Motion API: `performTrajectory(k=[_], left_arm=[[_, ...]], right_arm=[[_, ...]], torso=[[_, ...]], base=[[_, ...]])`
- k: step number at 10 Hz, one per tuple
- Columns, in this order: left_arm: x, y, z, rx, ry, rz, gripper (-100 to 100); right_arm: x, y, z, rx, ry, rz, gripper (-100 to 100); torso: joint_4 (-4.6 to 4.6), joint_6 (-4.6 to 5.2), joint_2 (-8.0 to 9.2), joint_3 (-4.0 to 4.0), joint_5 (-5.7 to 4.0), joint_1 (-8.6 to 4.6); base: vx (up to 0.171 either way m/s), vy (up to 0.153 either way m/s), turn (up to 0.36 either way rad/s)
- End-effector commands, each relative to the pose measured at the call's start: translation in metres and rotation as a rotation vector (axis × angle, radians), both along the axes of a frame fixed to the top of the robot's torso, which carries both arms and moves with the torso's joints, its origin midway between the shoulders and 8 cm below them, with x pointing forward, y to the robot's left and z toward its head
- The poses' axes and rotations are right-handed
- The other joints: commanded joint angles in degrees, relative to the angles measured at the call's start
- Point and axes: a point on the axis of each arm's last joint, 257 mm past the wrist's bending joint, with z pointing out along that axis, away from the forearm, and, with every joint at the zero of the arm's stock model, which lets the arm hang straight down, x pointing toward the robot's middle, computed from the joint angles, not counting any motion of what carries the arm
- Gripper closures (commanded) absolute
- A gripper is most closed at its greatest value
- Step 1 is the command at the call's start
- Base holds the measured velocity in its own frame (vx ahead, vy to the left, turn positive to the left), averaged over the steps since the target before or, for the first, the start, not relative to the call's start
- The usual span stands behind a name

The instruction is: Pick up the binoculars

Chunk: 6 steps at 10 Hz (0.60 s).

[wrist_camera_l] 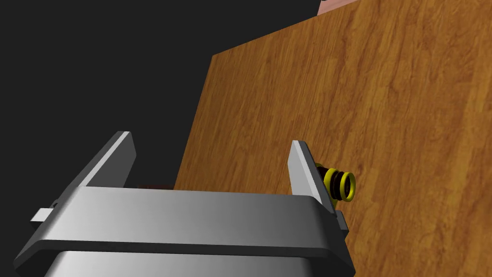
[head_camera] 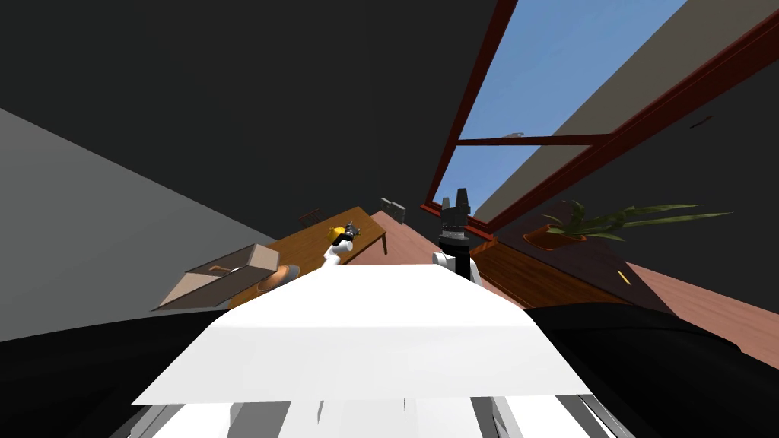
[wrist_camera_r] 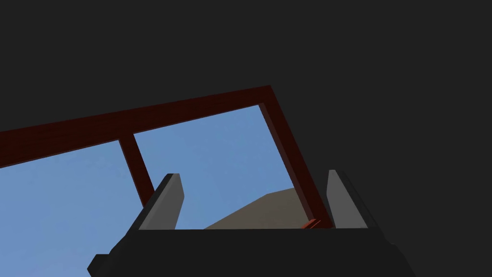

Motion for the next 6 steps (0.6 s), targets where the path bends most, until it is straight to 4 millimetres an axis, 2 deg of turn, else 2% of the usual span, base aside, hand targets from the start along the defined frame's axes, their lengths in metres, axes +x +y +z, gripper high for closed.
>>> performTrajectory(k=[1,6], left_arm=[[-0.004,0.005,-0.019,-0.015,0.056,0.011,-100],[-0.009,0.016,-0.051,-0.056,0.163,0.038,-100]], right_arm=[[0.0,0.0,0.0,0.0,0.0,0.0,0],[0.0,0.0,0.0,0.0,0.0,0.0,0]], torso=[[0.0,0.0,0.0,0.0,0.0,0.0],[0.02,-0.01,0.08,0.05,0.0,0.01]], base=[[0.038,0.007,-0.039],[0.026,0.007,-0.031]])
